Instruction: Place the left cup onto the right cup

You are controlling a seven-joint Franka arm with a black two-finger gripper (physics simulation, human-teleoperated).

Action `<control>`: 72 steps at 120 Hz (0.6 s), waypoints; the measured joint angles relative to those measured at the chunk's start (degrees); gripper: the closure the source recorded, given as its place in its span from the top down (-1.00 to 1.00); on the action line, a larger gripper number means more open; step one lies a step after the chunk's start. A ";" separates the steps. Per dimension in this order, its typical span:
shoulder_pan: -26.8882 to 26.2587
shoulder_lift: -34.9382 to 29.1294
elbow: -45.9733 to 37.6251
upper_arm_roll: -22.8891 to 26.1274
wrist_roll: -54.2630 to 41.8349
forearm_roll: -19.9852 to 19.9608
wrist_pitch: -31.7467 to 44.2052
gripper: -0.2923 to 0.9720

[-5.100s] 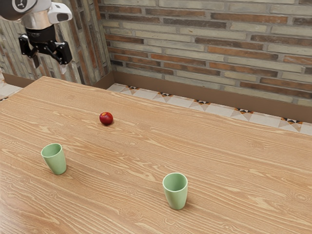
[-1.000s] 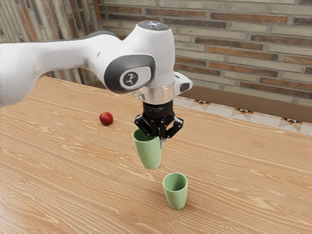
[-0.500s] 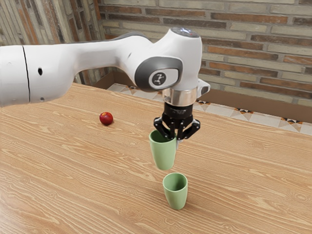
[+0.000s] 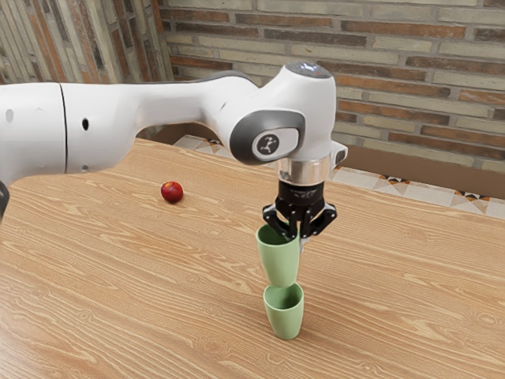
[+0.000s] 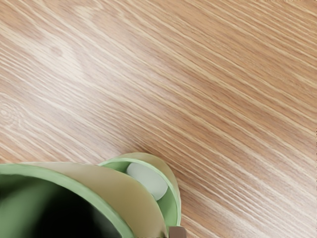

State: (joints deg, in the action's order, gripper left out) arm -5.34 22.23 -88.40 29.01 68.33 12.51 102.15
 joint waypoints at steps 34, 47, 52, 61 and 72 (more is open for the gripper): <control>-0.08 -0.15 -2.58 0.00 3.40 -1.09 2.29 -0.70; -0.05 -0.09 -3.57 0.00 4.41 -1.60 3.26 -0.70; -0.03 -0.06 -4.05 -0.03 4.75 -1.74 3.66 -0.70; -0.01 -0.11 -4.69 -0.17 5.26 -1.91 4.25 -0.70; 0.08 -0.19 -5.30 -0.47 5.75 -2.01 4.75 -0.71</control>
State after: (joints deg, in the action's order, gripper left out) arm -5.26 22.04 -93.70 28.54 74.08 10.49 106.90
